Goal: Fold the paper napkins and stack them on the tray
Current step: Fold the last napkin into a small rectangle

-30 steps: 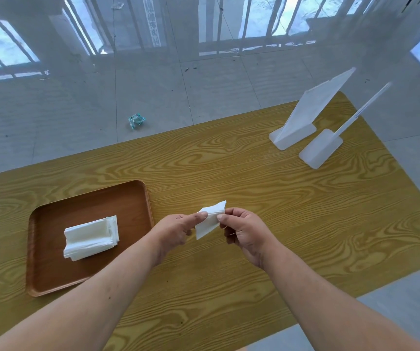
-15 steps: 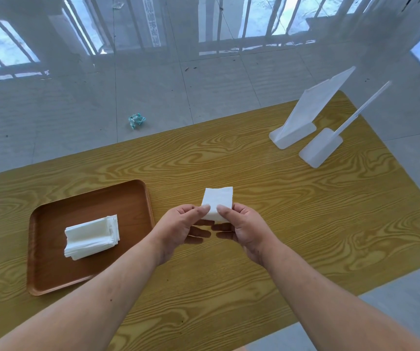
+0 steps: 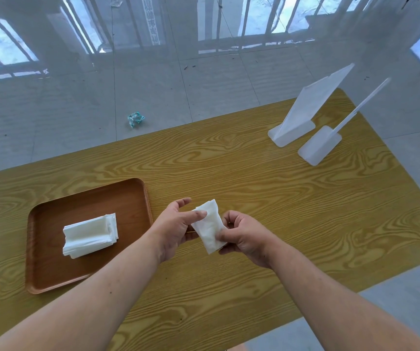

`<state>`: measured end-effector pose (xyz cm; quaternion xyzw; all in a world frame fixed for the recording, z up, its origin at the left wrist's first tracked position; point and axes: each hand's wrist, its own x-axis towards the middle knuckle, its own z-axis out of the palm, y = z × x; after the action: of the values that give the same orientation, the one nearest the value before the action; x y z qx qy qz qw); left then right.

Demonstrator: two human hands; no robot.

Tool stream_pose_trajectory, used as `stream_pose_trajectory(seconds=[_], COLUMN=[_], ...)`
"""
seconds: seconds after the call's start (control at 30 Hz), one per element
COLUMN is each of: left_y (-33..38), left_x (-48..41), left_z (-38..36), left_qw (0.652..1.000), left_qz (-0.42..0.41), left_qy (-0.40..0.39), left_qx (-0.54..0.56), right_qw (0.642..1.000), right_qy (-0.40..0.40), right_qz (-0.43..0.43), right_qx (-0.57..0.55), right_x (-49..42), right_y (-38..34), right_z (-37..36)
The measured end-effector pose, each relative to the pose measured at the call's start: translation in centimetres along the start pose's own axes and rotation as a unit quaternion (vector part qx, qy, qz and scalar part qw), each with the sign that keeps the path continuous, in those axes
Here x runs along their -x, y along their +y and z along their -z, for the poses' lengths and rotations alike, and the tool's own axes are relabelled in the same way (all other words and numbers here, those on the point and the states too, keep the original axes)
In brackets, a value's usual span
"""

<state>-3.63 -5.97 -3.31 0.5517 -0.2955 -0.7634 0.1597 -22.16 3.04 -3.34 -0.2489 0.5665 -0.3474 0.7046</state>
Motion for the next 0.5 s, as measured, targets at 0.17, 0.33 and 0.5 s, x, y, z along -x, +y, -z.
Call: stream_pose_trajectory(seconds=[0.17, 0.33, 0.5], left_y=[-0.2, -1.1, -2.1], left_x=[0.0, -0.3, -0.8], left_z=[0.4, 0.6, 1.1], left_qw=[0.999, 0.994, 0.975], left_qz=[0.002, 0.015, -0.038], left_qy=[-0.015, 0.001, 0.054], left_qx=[-0.049, -0.107, -0.210], right_qw=[0.996, 0.985, 0.978], right_qy=[0.086, 0.168, 0.198], right_qz=[-0.016, -0.031, -0.027], right_qx=[-0.032, -0.037, 0.053], right_x=[-0.2, -1.0, -1.3], right_y=[0.3, 0.7, 0.9], right_z=[0.5, 0.7, 0.2])
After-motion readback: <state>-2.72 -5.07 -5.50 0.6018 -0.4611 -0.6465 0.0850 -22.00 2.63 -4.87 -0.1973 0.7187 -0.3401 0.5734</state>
